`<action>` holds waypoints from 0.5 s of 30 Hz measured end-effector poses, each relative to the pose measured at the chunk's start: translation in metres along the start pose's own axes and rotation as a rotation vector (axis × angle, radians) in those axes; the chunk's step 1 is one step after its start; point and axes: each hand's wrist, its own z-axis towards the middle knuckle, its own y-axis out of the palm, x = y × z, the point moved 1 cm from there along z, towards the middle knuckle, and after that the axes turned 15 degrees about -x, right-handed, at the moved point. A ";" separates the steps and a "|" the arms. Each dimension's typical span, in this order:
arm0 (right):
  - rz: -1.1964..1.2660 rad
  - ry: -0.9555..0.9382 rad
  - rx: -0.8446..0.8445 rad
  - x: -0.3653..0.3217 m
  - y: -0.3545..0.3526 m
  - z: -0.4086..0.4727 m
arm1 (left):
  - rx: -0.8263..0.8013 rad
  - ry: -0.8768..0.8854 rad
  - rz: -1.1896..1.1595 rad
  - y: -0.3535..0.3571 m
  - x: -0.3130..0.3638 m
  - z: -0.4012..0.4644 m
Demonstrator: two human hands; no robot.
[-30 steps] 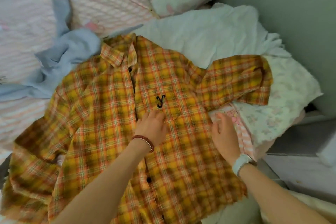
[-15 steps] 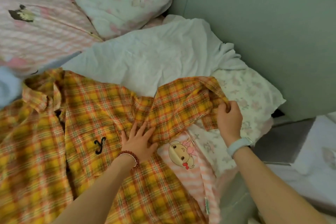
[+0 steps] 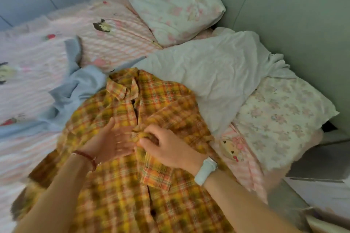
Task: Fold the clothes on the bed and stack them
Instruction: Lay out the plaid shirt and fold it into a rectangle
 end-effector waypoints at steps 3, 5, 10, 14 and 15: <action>0.068 -0.151 -0.234 -0.019 0.073 0.038 | 0.011 -0.079 -0.059 -0.056 -0.041 -0.047; 0.046 -0.072 -0.213 0.001 0.109 0.056 | 0.076 -0.149 0.086 -0.077 -0.070 -0.062; -0.244 0.348 0.131 0.076 0.127 0.039 | 0.221 -0.255 0.526 -0.097 -0.132 -0.061; -0.792 0.564 0.215 0.113 0.108 0.013 | 0.273 -0.146 0.584 -0.108 -0.149 -0.060; -0.840 0.655 0.141 0.123 0.104 0.008 | 0.281 -0.118 0.534 -0.112 -0.151 -0.061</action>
